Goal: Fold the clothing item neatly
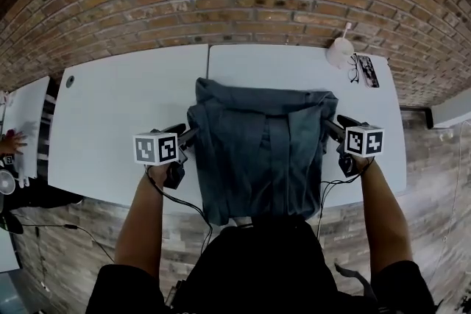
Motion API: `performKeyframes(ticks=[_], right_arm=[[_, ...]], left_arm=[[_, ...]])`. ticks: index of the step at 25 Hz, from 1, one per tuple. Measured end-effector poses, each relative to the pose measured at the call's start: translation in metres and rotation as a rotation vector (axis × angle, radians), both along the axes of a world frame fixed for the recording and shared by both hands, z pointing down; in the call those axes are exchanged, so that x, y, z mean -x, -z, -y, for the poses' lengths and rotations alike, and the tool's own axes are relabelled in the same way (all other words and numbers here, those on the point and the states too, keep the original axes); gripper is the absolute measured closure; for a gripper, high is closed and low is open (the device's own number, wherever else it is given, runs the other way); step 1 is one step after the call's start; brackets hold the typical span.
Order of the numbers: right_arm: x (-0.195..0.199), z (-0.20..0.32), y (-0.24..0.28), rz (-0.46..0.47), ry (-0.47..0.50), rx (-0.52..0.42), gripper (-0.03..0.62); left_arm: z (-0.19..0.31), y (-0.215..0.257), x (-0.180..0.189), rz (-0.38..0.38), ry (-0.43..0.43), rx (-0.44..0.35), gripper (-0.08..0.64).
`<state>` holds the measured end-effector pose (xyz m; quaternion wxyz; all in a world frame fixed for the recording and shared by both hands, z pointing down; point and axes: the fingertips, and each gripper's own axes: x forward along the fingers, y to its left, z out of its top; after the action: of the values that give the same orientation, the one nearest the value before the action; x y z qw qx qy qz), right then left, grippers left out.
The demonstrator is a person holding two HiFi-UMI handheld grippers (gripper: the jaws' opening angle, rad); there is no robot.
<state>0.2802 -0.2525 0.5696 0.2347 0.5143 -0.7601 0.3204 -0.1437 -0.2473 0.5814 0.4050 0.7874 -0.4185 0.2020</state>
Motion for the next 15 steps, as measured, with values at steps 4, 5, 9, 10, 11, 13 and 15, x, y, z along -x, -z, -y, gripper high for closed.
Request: performKeyframes(ticks=[4, 5, 9, 10, 11, 13, 15], right_arm=[[0.001, -0.052, 0.004, 0.027, 0.016, 0.009, 0.367], [0.005, -0.070, 0.000, 0.025, 0.044, 0.030, 0.367], [0.027, -0.146, -0.022, 0.009, 0.151, 0.128, 0.367], [0.031, -0.161, -0.026, 0.011, 0.148, 0.141, 0.367], [0.033, -0.174, -0.030, 0.014, 0.135, 0.152, 0.367], [0.038, -0.200, -0.040, 0.018, 0.108, 0.183, 0.367], [0.046, -0.227, -0.050, 0.013, 0.090, 0.220, 0.367]], left_arm=[[-0.036, 0.001, 0.023, -0.019, 0.020, 0.020, 0.360], [-0.050, 0.001, 0.025, -0.025, 0.012, 0.029, 0.354], [-0.123, -0.011, 0.013, -0.025, -0.076, 0.092, 0.342], [-0.141, -0.016, 0.008, -0.023, -0.097, 0.112, 0.342], [-0.158, -0.022, 0.003, -0.025, -0.115, 0.133, 0.342], [-0.187, -0.031, -0.008, -0.027, -0.136, 0.172, 0.337], [-0.211, -0.040, -0.014, -0.011, -0.130, 0.200, 0.337]])
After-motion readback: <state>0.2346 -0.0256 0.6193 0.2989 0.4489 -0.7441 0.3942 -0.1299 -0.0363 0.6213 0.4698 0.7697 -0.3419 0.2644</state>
